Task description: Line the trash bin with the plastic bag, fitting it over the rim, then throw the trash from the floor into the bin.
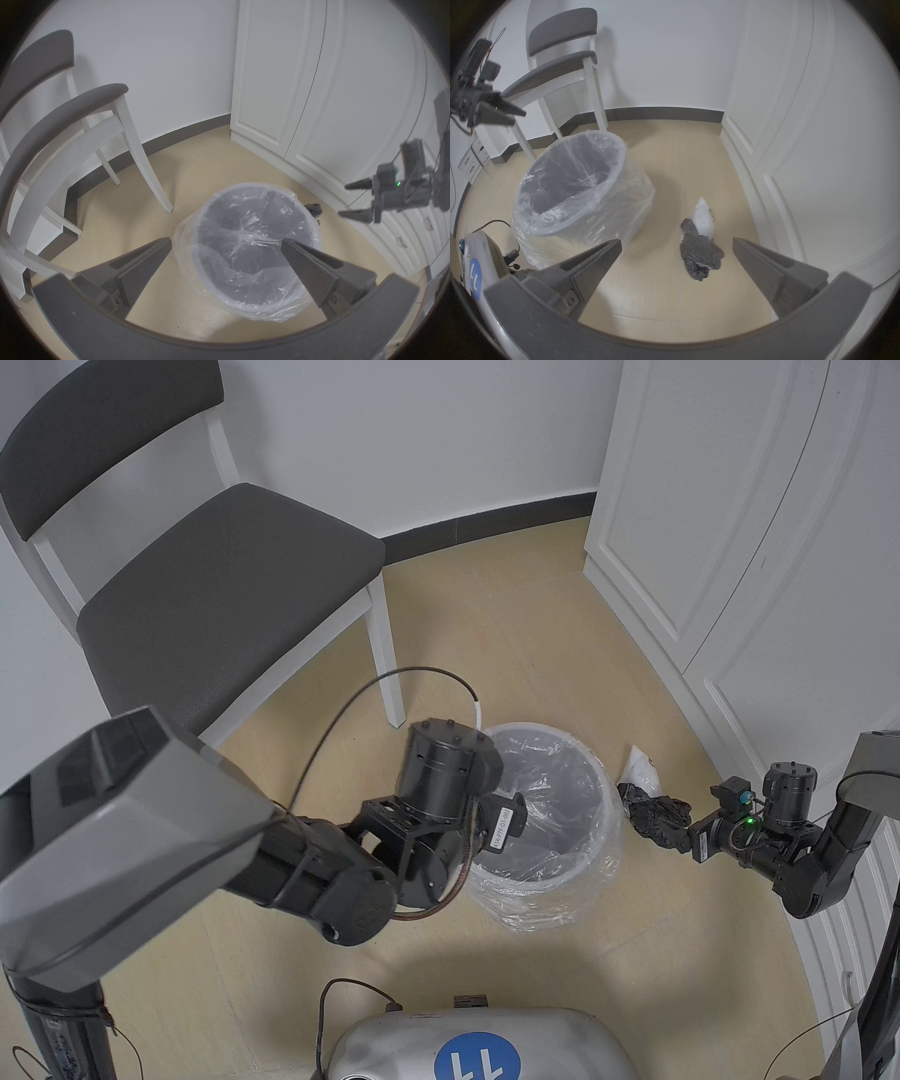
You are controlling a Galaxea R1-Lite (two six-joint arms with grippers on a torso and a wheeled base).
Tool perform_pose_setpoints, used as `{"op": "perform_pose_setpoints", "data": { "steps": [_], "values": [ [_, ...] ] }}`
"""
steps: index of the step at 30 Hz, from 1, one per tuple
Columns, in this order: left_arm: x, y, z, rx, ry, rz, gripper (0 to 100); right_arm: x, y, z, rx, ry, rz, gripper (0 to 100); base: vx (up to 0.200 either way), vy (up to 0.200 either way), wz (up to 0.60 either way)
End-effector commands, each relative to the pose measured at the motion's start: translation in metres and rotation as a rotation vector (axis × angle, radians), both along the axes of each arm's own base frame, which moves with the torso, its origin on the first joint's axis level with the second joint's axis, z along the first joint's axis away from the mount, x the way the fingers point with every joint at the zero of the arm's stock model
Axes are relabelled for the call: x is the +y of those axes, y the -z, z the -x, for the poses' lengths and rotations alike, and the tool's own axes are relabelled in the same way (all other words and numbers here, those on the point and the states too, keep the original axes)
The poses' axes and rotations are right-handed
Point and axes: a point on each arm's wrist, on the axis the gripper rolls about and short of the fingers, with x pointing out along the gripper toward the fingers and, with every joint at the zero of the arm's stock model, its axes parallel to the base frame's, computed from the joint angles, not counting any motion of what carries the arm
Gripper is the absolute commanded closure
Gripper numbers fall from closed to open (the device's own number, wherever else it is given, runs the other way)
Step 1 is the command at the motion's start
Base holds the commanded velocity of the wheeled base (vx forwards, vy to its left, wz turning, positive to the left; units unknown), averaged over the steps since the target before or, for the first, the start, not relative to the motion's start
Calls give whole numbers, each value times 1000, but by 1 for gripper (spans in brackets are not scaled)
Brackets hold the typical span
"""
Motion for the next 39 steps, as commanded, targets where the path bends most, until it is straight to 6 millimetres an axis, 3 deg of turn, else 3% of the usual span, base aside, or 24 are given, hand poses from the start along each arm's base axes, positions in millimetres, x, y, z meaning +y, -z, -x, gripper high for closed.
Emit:
{"op": "perform_pose_setpoints", "data": {
  "steps": [1, 15, 39],
  "values": [
    [-34, 61, -18, 20, -35, -109, 0, -16, -21, 4, -63, 48, 4, 0, 0, 0, 0],
    [-57, 89, -17, 17, 13, -175, 0, -19, -25, 3, -79, 52, 20, 0, 0, 0, 0],
    [-79, 100, 24, 57, 94, -170, 0, -16, -25, 5, -80, 42, 26, 0, 0, 0, 0]
  ]
}}
